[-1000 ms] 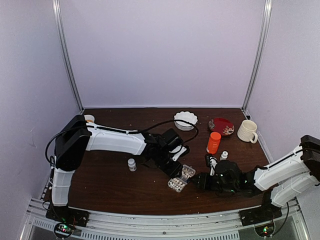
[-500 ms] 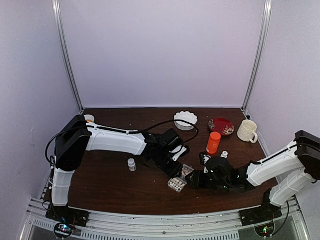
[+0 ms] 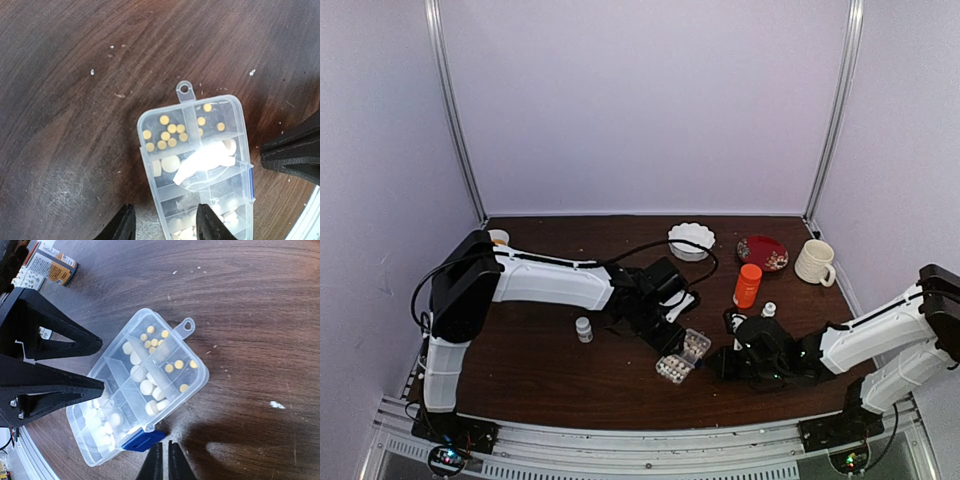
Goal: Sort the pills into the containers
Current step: Close the pill container at the center of the board.
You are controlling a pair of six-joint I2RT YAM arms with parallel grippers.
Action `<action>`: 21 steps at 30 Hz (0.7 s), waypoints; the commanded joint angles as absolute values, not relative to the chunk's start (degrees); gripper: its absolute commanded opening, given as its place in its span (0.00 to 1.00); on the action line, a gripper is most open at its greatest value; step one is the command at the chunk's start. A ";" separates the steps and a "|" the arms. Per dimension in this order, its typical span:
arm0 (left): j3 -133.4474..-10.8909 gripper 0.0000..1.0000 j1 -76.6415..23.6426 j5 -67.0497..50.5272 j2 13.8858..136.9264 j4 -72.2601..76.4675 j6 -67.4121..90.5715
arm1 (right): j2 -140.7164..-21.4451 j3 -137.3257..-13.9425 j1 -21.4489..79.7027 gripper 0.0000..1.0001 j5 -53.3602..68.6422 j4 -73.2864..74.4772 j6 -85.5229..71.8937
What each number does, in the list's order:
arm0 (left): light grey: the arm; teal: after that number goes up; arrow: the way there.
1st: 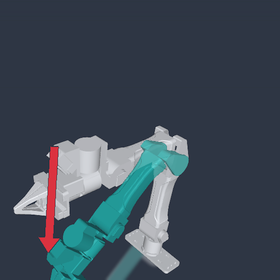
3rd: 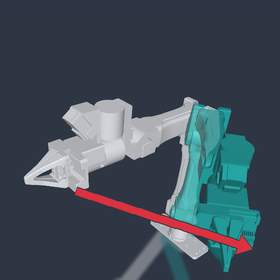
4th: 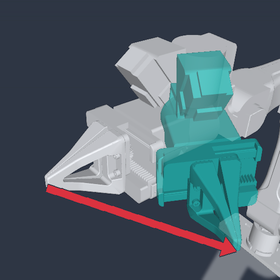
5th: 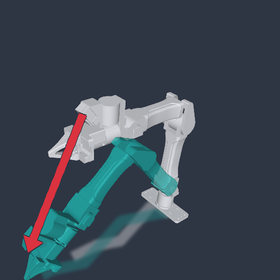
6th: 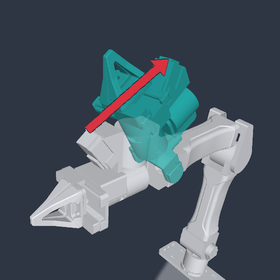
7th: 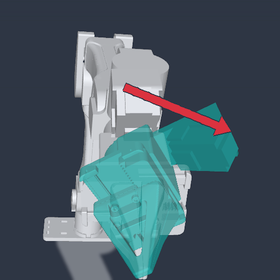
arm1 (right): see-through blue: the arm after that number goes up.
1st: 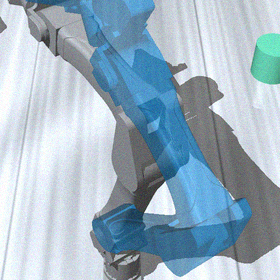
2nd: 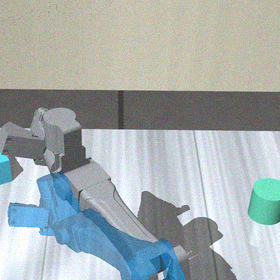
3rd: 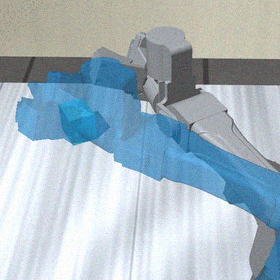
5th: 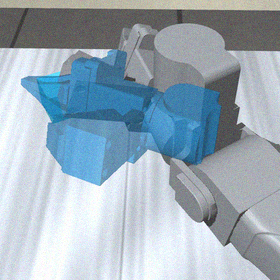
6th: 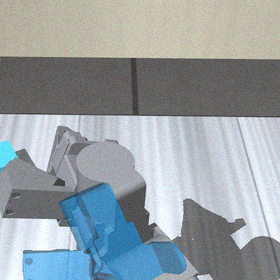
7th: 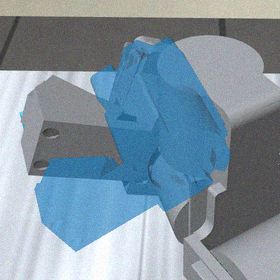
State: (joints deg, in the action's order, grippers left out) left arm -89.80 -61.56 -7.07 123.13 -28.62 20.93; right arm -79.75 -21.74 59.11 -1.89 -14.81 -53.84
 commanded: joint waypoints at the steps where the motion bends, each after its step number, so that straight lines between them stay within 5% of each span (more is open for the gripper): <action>1: -90.60 0.43 -61.46 -9.00 124.54 -28.68 21.95 | -81.01 -20.82 58.98 0.04 -0.20 -18.46 -52.89; 6: -90.24 0.29 -61.43 -11.32 124.97 -27.48 23.13 | -83.16 -21.05 58.97 0.00 1.83 -20.01 -52.72; 21: -88.52 0.21 -61.28 -13.94 126.80 -25.77 24.93 | -89.71 -20.09 58.97 0.00 2.07 -30.26 -54.92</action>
